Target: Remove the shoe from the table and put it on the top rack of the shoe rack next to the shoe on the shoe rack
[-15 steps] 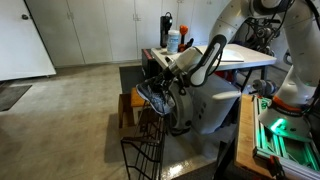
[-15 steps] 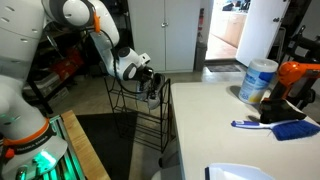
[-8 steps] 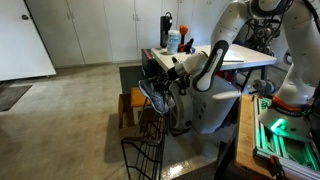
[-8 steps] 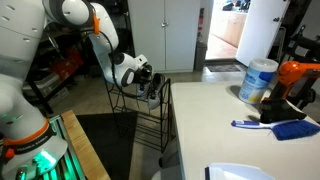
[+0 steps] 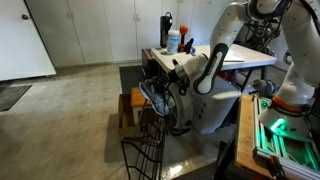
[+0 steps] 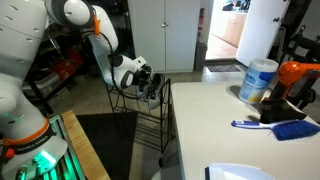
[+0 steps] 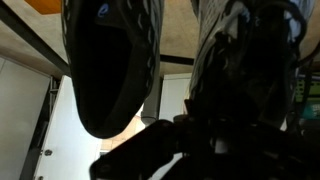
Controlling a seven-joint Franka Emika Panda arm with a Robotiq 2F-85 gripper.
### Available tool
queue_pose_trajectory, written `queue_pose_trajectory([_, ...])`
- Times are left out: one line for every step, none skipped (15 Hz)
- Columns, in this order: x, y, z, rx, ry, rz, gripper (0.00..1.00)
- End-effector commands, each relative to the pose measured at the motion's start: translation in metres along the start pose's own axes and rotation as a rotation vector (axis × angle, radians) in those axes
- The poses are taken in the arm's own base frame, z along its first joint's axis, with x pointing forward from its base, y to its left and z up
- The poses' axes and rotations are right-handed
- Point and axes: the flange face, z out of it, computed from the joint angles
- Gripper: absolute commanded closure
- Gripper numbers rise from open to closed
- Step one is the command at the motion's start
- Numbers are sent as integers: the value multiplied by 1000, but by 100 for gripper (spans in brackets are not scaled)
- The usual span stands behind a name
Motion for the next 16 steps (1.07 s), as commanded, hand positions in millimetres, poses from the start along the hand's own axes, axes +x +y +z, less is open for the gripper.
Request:
queue_pose_trajectory([-2,2,5,-5,30,22,96])
queue_pose_trajectory([-1,3,5,-8,39,22,95])
queue_pose_trajectory([0,4,3,-15,48,21,95])
queue_pose_trajectory([1,5,1,-20,54,22,95])
queue_pose_trajectory([2,6,-2,-24,67,16,95])
queue_pose_trajectory([4,6,-4,-23,78,12,95])
queue_pose_trajectory([5,6,-5,-27,88,11,95])
queue_pose_trajectory([6,7,-5,-27,95,6,95])
queue_pose_trajectory([6,7,-3,-24,96,7,95])
queue_pose_trajectory([5,7,0,-19,92,10,95])
queue_pose_trajectory([2,7,4,-13,91,14,95])
queue_pose_trajectory([1,7,7,-6,91,15,95])
queue_pose_trajectory([0,7,9,-5,96,15,95])
queue_pose_trajectory([-1,7,11,-2,99,16,95])
queue_pose_trajectory([-2,8,12,-4,108,15,95])
queue_pose_trajectory([-2,8,14,-2,114,12,95])
